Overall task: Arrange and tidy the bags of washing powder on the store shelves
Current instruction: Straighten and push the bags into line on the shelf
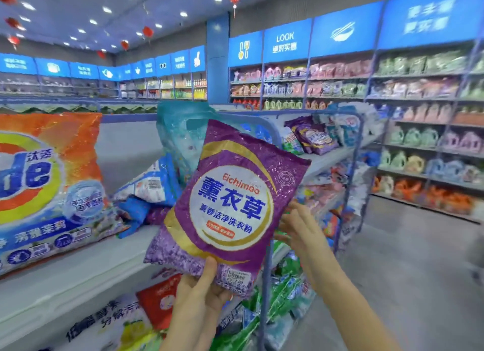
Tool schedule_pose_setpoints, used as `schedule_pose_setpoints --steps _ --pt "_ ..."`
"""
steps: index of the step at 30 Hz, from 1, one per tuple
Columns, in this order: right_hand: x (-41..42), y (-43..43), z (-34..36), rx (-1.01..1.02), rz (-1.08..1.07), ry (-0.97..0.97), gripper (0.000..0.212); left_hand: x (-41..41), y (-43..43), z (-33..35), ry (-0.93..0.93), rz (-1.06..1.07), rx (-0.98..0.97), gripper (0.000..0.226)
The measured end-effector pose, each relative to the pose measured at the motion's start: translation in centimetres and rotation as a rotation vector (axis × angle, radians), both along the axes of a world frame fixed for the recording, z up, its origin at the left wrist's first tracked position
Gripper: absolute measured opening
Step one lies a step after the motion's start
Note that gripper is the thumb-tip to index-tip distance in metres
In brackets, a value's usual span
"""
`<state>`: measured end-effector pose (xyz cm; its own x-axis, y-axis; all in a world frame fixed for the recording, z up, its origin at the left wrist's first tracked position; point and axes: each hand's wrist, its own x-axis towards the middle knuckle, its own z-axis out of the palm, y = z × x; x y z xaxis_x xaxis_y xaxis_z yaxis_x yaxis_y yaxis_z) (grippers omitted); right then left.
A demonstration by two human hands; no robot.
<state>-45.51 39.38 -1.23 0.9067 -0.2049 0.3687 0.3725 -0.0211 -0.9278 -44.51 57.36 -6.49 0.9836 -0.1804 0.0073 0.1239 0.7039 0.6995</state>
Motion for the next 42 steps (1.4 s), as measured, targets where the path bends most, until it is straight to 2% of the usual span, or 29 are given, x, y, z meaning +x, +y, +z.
schedule_pose_setpoints --steps 2,5,6,8,9,12,14,15,19,23,25,28,29,31,33,36,37,40,42 --pt "-1.2 -0.3 -2.3 0.048 0.022 0.076 0.08 0.1 -2.5 0.1 -0.042 -0.089 0.018 0.043" --pt "-2.0 -1.4 -4.1 0.25 -0.045 0.122 0.073 0.3 -6.6 -0.2 -0.087 -0.21 0.026 0.087" --pt "-2.1 -2.4 -4.3 0.306 -0.091 0.12 0.063 0.5 -8.0 -0.5 -0.079 -0.252 0.014 0.094" --pt "-2.3 -5.0 -4.2 0.361 -0.167 0.084 0.028 1.1 -11.0 -1.2 -0.077 -0.389 -0.011 0.103" --pt "-2.4 -6.7 -4.1 0.352 -0.207 0.074 0.022 1.5 -12.4 -1.6 -0.064 -0.444 -0.013 0.106" --pt "-2.9 -12.8 -4.2 0.274 -0.337 0.041 0.022 3.8 -16.3 -3.9 -0.044 -0.519 0.019 0.098" --pt "-3.2 -17.4 -4.3 0.159 -0.407 0.019 0.019 5.7 -19.5 -5.0 -0.085 -0.482 0.158 0.079" --pt "-3.2 -19.8 -4.3 0.093 -0.42 0.009 0.017 6.4 -21.6 -5.1 -0.133 -0.477 0.214 0.077" --pt "-2.6 -29.3 -3.9 -0.1 -0.381 -0.004 0.021 8.1 -31.1 -5.1 -0.267 -0.551 0.266 0.106" --pt "-0.6 -38.5 -3.2 -0.225 -0.328 0.029 0.03 9.8 -40.9 -4.4 -0.225 -0.563 0.328 0.113" --pt "0.6 -42.8 -3.3 -0.225 -0.3 0.046 0.029 10.6 -45.0 -4.3 -0.205 -0.534 0.34 0.103" --pt "2.8 -47.8 -4.1 -0.156 -0.262 0.081 0.026 12.2 -50.0 -4.2 -0.173 -0.483 0.35 0.062" --pt "3.8 -49.4 -4.5 -0.133 -0.258 0.09 0.029 12.9 -51.4 -4.3 -0.185 -0.464 0.366 0.058" --pt "6.0 -52.2 -5.5 -0.106 -0.236 0.112 0.034 15.0 -54.0 -4.8 -0.2 -0.415 0.423 0.08" --pt "8.3 -54.4 -6.6 -0.07 -0.216 0.151 0.03 16.6 -55.5 -4.9 -0.192 -0.373 0.451 0.099" --pt "12.9 -57.8 -8.3 -0.033 -0.185 0.209 0.022 20.5 -58.5 -5.3 -0.213 -0.265 0.502 0.097" --pt "14.8 -59.0 -8.7 -0.041 -0.183 0.226 0.022 22.0 -59.5 -5.2 -0.233 -0.218 0.529 0.084" --pt "20.8 -62.7 -9.1 -0.053 -0.132 0.245 0.023 26.9 -62.8 -4.6 -0.269 -0.129 0.549 0.012" --pt "25.4 -65.4 -8.7 -0.049 -0.118 0.256 0.05 31.1 -65.1 -4.7 -0.282 -0.084 0.53 0.017"
